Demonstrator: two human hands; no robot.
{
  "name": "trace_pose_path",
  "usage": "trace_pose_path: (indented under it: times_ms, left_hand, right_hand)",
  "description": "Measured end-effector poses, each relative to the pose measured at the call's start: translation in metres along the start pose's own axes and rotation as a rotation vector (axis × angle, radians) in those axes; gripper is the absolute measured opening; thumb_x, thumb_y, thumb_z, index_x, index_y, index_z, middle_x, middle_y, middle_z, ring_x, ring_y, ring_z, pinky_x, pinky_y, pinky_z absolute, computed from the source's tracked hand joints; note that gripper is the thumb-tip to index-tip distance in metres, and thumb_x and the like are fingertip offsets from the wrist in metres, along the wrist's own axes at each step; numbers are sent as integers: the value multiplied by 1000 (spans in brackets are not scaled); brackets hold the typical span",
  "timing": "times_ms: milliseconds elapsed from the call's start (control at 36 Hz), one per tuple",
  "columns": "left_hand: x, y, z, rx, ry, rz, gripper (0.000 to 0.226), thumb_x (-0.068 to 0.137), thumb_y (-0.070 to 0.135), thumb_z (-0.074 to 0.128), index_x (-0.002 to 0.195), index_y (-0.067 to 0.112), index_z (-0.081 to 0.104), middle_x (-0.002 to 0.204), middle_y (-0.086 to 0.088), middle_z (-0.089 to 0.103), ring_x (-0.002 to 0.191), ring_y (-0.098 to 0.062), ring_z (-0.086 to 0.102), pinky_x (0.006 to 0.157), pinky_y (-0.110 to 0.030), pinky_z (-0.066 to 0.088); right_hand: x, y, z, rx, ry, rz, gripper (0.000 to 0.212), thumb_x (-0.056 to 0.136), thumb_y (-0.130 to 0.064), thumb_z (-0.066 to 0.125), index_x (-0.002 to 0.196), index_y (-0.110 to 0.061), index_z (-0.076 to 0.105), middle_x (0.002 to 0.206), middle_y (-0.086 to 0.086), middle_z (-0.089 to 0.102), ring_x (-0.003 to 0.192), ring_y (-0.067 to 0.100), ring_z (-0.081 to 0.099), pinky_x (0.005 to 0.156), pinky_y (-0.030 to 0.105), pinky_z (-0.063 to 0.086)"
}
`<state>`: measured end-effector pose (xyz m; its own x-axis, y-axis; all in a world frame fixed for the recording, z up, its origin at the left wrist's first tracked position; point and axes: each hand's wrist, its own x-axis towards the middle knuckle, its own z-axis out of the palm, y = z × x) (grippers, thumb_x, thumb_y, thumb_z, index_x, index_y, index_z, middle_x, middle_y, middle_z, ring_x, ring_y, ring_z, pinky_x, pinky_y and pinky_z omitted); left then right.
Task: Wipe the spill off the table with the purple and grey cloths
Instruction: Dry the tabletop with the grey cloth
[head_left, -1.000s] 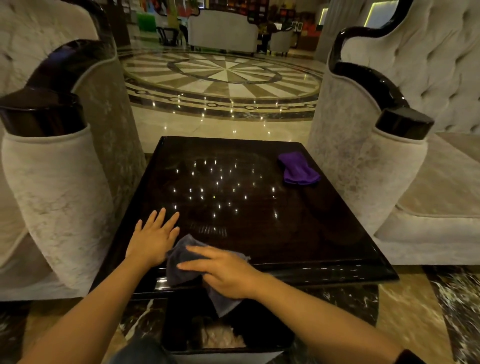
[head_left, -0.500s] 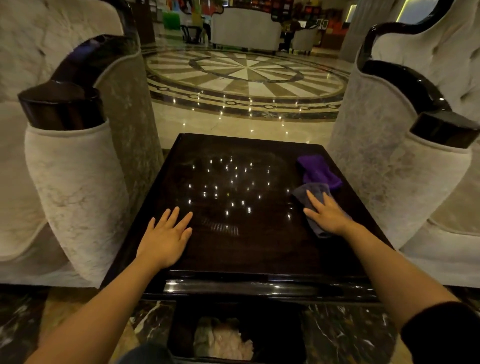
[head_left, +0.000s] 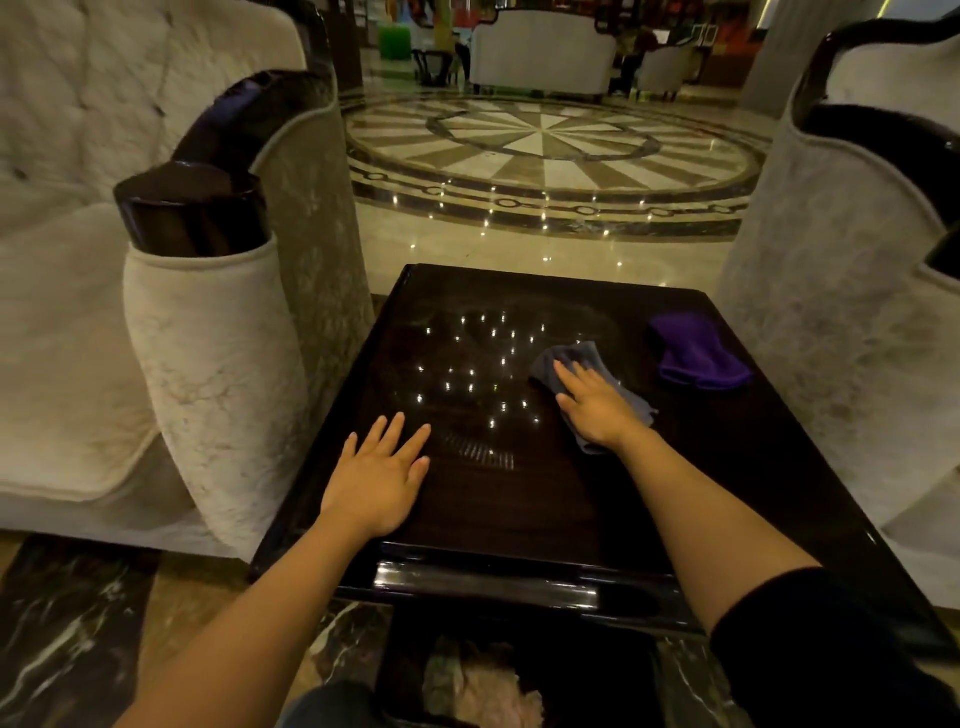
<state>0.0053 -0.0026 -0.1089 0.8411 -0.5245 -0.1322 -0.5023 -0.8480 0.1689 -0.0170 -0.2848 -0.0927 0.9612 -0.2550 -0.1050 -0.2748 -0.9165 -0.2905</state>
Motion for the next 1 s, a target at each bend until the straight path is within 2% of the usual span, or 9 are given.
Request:
trace_pose_path:
  times_ms: [139, 361, 500, 611, 833, 917, 1000]
  left_hand:
    - [-2, 1, -1, -2, -3, 3, 51, 97, 42, 15, 145, 30, 3, 158, -2, -2, 145, -20, -7, 118, -42, 0]
    - [-4, 5, -2, 18, -3, -6, 52, 97, 41, 15, 146, 26, 4, 158, -5, -1, 145, -22, -4, 118, -44, 2]
    - [-7, 4, -2, 40, -12, 11, 52, 97, 36, 18, 146, 25, 3, 158, -6, -2, 145, -22, -4, 118, -44, 3]
    - [-8, 1, -3, 69, -23, 22, 54, 97, 30, 22, 146, 26, -1, 158, -6, -5, 145, -22, -6, 118, -44, 3]
    - [-5, 2, -4, -4, -6, 17, 50, 98, 36, 18, 146, 28, 5, 158, -4, 0, 145, -20, -3, 118, -43, 4]
    - [-4, 2, -4, -12, -15, 19, 50, 98, 37, 16, 146, 28, 4, 158, -4, -1, 145, -20, -4, 118, -43, 3]
    - [-5, 1, -4, -17, -13, 21, 50, 98, 37, 15, 145, 28, 3, 158, -4, -2, 145, -20, -5, 118, -43, 2]
  right_hand:
    - [-7, -43, 14, 28, -51, -198, 48, 98, -25, 27, 143, -26, 11, 156, 7, 7, 144, 24, 4, 116, 36, 7]
    - [-57, -80, 24, 78, -103, -394, 46, 96, -17, 36, 139, -30, 27, 155, -1, 18, 142, 19, 13, 115, 33, 12]
    - [-101, -91, 31, 149, -101, -486, 44, 95, -12, 39, 135, -29, 37, 152, 1, 27, 141, 17, 19, 114, 30, 14]
    - [-128, -91, 37, 152, -69, -513, 43, 94, -10, 39, 133, -28, 40, 149, 2, 33, 139, 16, 25, 112, 27, 18]
    - [-162, -79, 30, 253, -115, -600, 40, 88, 4, 42, 120, -15, 58, 138, 6, 50, 131, 18, 41, 108, 36, 34]
    - [-172, -70, 15, 370, -82, -586, 34, 87, 6, 45, 113, -8, 62, 130, 12, 57, 122, 21, 51, 103, 29, 41]
    - [-175, -50, -13, 446, 55, -483, 36, 84, 10, 44, 109, -5, 64, 126, 14, 58, 114, 21, 55, 96, 16, 41]
